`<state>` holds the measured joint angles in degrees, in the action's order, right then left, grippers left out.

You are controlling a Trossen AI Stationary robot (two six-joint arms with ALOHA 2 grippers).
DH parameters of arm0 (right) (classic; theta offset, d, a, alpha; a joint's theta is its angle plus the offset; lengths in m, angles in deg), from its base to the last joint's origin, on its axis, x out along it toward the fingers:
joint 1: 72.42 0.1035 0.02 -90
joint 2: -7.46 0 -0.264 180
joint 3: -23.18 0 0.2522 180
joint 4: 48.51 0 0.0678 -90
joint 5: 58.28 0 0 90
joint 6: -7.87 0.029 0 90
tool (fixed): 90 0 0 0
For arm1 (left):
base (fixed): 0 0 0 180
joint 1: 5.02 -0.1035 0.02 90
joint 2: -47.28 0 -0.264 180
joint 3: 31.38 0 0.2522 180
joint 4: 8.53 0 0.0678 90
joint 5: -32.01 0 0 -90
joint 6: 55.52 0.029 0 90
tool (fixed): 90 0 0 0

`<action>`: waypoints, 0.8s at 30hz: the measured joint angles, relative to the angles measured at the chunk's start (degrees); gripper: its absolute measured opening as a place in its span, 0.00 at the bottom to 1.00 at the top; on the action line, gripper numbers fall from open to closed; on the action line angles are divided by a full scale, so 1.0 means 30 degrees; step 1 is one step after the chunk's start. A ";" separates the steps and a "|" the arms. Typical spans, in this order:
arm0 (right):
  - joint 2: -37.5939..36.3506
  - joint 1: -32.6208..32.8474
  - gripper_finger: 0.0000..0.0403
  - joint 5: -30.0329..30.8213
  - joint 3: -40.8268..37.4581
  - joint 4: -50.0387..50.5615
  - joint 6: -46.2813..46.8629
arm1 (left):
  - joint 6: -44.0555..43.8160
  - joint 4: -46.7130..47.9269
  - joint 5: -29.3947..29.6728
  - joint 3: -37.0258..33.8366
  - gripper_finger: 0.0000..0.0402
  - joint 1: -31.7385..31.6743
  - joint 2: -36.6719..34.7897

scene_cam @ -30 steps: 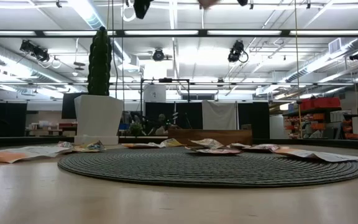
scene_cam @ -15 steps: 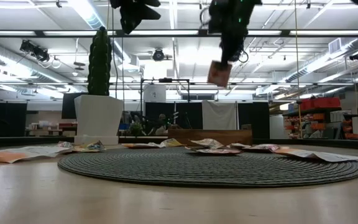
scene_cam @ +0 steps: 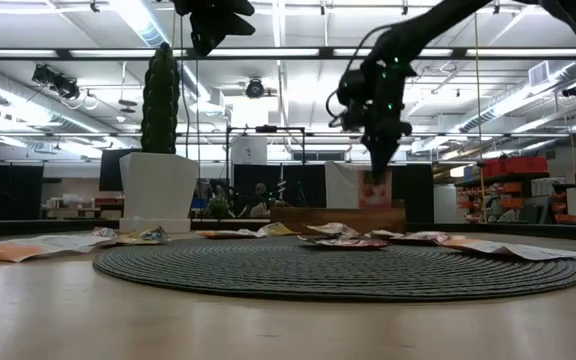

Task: Pick & Place Tea
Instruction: Put the yellow tea bag into the right section of the wooden organizer

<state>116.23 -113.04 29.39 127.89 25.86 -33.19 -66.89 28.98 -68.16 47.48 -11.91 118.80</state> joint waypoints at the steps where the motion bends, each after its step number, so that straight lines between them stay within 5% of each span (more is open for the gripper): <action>1: 0.0000 0.0008 0.00 0.0020 -0.0407 -0.0410 -0.0005 | 0.0000 0.0000 0.0000 0.0000 0.34 0.0000 0.0000; 16: 0.0000 0.0022 0.01 0.0469 -0.2604 -0.3509 0.0040 | -0.0015 -0.0512 0.0509 0.0000 0.34 -0.0007 0.0000; 24: 0.0000 0.0029 0.19 0.1757 -0.2607 -0.3737 0.0109 | 0.0007 -0.0947 0.0516 0.0000 0.34 -0.0007 0.0007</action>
<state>116.23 -112.95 34.66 120.07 14.65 -32.87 -66.87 26.14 -66.62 47.48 -11.94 118.83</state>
